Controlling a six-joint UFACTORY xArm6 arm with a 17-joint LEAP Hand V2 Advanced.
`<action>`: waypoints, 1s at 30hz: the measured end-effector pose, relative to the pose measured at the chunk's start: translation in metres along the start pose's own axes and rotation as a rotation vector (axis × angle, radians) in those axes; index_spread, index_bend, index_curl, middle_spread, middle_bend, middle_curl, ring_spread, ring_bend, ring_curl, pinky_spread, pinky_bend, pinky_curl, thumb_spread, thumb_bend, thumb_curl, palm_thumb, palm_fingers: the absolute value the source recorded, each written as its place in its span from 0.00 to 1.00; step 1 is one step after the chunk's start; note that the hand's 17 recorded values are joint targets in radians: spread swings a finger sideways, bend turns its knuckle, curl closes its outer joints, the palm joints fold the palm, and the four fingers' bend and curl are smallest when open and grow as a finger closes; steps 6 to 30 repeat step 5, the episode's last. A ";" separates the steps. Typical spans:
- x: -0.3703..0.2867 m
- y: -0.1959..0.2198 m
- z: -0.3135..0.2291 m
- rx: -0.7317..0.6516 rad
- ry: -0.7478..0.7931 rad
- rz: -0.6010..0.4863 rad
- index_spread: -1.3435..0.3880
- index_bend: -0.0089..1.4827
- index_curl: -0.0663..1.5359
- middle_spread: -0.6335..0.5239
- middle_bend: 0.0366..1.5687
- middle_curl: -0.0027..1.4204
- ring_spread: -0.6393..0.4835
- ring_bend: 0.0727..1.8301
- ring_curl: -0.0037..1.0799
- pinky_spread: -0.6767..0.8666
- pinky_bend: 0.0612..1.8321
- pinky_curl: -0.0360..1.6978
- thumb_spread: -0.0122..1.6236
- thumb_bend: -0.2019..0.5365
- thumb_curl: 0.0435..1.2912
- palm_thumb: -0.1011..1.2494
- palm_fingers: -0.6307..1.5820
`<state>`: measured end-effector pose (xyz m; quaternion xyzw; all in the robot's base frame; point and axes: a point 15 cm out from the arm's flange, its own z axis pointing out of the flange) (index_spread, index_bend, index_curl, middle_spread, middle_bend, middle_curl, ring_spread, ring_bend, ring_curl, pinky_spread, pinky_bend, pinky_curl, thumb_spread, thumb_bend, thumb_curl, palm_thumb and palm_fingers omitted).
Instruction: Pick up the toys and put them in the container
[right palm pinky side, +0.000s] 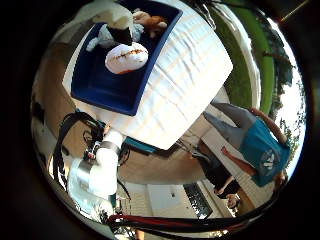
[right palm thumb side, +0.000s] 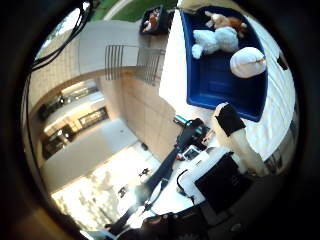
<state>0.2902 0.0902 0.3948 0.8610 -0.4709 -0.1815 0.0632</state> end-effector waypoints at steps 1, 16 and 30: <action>-0.002 0.002 -0.003 0.012 0.002 -0.003 0.57 0.14 0.34 0.60 0.07 0.27 0.84 0.18 0.29 0.75 0.29 0.31 0.70 0.23 0.38 0.69 0.28; -0.021 0.014 -0.019 0.089 -0.004 -0.027 0.60 0.14 0.32 0.60 0.08 0.25 0.84 0.16 0.28 0.76 0.28 0.29 0.71 0.24 0.37 0.68 0.29; -0.021 0.014 -0.019 0.089 -0.004 -0.027 0.60 0.14 0.32 0.60 0.08 0.25 0.84 0.16 0.28 0.76 0.28 0.29 0.71 0.24 0.37 0.68 0.29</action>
